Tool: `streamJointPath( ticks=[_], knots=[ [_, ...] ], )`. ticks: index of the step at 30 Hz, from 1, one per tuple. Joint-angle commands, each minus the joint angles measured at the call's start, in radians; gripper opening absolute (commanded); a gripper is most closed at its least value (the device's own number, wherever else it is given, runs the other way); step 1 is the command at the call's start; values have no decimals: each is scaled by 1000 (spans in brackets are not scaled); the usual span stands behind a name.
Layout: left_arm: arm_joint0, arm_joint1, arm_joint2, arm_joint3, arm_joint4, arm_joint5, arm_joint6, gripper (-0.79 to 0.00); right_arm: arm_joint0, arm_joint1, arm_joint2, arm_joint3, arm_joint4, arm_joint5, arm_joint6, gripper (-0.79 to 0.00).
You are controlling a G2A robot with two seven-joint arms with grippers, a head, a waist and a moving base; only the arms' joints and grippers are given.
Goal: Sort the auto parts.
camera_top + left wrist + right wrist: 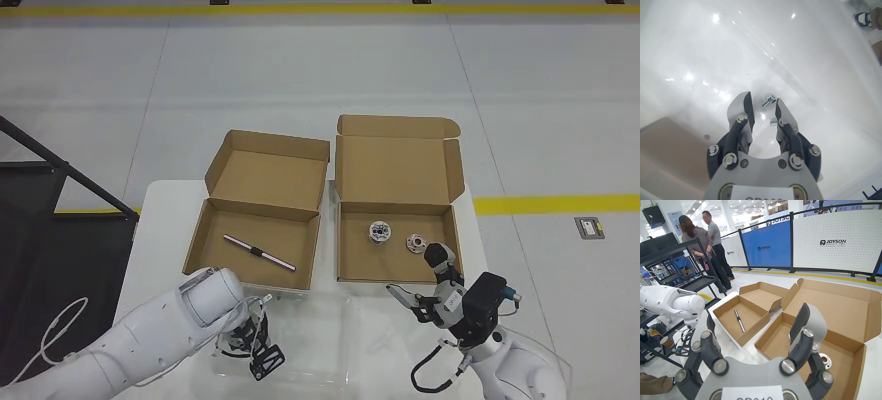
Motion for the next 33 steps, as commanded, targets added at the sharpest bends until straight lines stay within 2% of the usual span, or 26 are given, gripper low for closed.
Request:
streamJointPath(
  ticks=[1, 3, 8, 18, 19, 22, 24, 28, 33],
  knots=[
    [0, -6, 0, 4, 16, 0, 16, -483, 0, 0, 0, 0, 0, 0, 0, 0],
    [-1, -12, 0, 10, 32, 0, 28, -514, 0, 0, 0, 0, 0, 0, 0, 0],
    [-3, -23, 0, 9, 73, 0, 69, -514, 0, 0, 0, 0, 0, 0, 0, 0],
    [4, -40, 0, 34, 86, 0, 69, -579, 0, 0, 0, 0, 0, 0, 0, 0],
    [5, -42, 0, 36, 87, 0, 69, -659, 0, 0, 0, 0, 0, 0, 0, 0],
    [2, -46, 0, 39, 84, 0, 69, -785, 0, 0, 0, 0, 0, 0, 0, 0],
    [-5, -46, 0, 40, 83, 0, 69, -785, 0, 0, 0, 0, 0, 0, 0, 0],
    [-36, -31, -8, 11, 10, 0, 53, -785, 0, 0, 0, 0, 0, 0, 0, 0],
    [-26, 33, -100, -96, -132, 0, -31, -785, 0, 0, 0, 0, 0, 0, 0, 0]
  ],
)
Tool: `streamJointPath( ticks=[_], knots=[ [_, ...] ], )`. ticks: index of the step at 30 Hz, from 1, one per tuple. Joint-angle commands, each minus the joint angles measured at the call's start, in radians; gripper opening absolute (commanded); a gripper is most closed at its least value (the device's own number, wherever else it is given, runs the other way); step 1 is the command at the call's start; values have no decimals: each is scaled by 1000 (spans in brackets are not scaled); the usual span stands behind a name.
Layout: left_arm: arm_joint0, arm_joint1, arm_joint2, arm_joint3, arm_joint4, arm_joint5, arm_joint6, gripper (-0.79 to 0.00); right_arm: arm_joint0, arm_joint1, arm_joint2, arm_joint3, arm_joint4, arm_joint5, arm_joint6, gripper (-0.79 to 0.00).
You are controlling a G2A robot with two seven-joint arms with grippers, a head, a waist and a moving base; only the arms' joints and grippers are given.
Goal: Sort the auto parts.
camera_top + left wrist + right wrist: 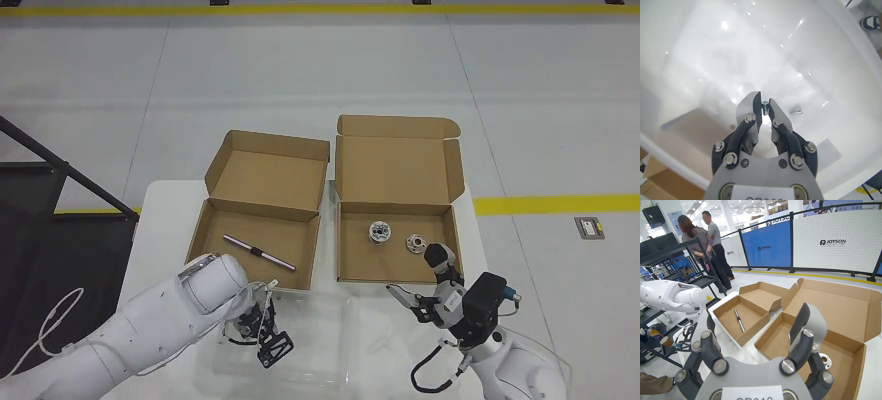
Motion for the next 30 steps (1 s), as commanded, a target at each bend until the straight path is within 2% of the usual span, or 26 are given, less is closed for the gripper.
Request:
streamJointPath(
  ticks=[1, 7, 12, 30],
  knots=[
    [20, 36, -58, -66, -69, 5, -26, -785, 0, 0, 0, 0, 0, 0, 0, 0],
    [144, 156, -253, -171, -225, 163, -56, -785, 0, 0, 0, 0, 0, 0, 0, 0],
    [257, 240, -382, -231, -298, 298, 24, -785, 0, 0, 0, 0, 0, 0, 0, 0],
    [257, 240, -382, -231, -298, 298, 24, -785, 0, 0, 0, 0, 0, 0, 0, 0]
  ],
)
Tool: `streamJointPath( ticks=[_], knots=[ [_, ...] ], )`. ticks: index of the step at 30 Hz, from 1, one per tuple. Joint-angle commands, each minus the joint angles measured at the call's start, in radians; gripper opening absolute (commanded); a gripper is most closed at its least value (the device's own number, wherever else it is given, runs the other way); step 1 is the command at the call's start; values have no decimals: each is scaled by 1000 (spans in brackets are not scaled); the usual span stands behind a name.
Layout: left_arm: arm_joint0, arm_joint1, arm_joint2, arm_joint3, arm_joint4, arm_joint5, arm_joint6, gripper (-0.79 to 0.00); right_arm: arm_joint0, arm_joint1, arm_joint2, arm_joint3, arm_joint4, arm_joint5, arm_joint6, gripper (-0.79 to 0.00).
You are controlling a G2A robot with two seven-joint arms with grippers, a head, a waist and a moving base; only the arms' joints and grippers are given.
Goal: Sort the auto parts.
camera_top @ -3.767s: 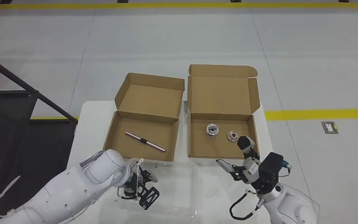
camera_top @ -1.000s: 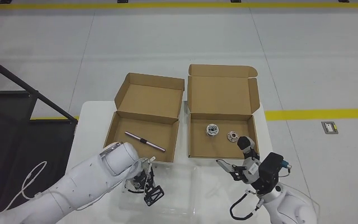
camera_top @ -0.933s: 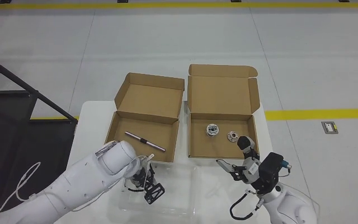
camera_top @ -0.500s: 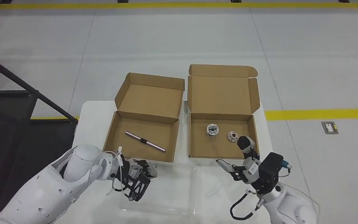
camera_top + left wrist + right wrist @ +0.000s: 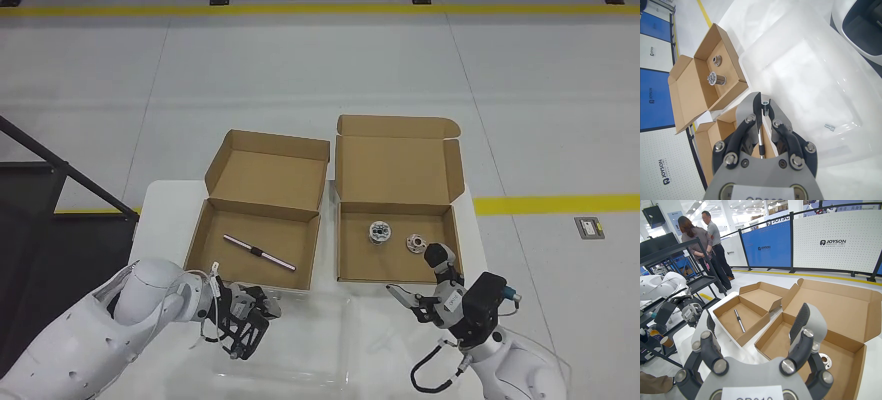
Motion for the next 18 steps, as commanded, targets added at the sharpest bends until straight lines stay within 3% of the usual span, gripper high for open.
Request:
streamJointPath(
  ticks=[1, 8, 18],
  knots=[
    [0, 0, 0, 0, 0, 0, 0, -785, 0, 0, 0, 0, 0, 0, 0, 0],
    [4, -2, -26, -23, -54, 17, 40, -785, 0, 0, 0, 0, 0, 0, 0, 0],
    [-70, -18, -41, 17, -74, 9, 228, -785, 0, 0, 0, 0, 0, 0, 0, 0]
  ],
)
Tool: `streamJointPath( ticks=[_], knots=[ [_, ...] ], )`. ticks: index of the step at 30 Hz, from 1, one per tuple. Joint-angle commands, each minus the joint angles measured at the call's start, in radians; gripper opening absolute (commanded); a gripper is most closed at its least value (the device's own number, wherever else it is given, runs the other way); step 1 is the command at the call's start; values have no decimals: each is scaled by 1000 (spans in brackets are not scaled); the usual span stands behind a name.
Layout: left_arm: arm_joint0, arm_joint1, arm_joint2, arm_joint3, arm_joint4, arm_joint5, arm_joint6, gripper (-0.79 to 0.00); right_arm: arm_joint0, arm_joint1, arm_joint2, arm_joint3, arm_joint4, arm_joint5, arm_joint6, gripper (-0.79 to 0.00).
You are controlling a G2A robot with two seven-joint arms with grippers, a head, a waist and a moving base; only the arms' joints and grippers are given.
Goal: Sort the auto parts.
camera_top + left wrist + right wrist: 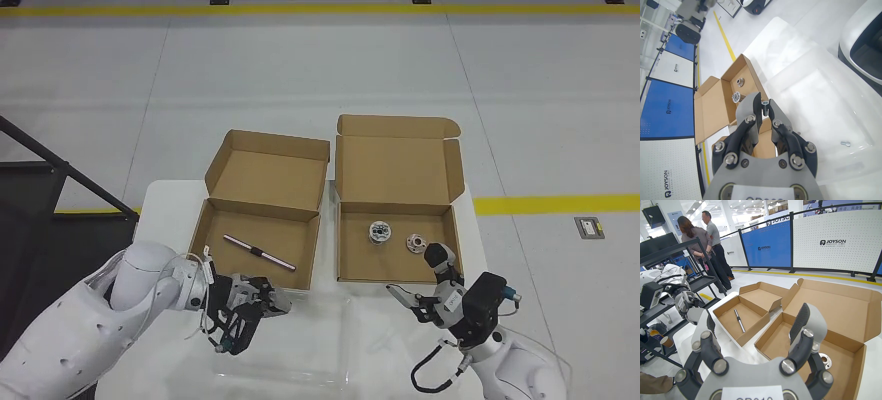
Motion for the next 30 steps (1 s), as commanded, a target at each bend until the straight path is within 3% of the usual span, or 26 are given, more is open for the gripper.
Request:
streamJointPath(
  ticks=[1, 4, 9, 12, 17, 30],
  knots=[
    [-16, -4, -2, 17, 7, 5, 12, -785, 0, 0, 0, 0, 0, 0, 0, 0],
    [-37, -12, -3, 24, 29, 10, -32, -785, 0, 0, 0, 0, 0, 0, 0, 0],
    [-70, -42, 14, 40, 32, -23, -195, -785, 0, 0, 0, 0, 0, 0, 0, 0],
    [-108, -77, 51, 69, 69, -48, -350, -785, 0, 0, 0, 0, 0, 0, 0, 0],
    [-187, -160, 129, 169, 60, -112, -535, -785, 0, 0, 0, 0, 0, 0, 0, 0],
    [-187, -160, 129, 169, 60, -112, -535, -785, 0, 0, 0, 0, 0, 0, 0, 0]
  ],
)
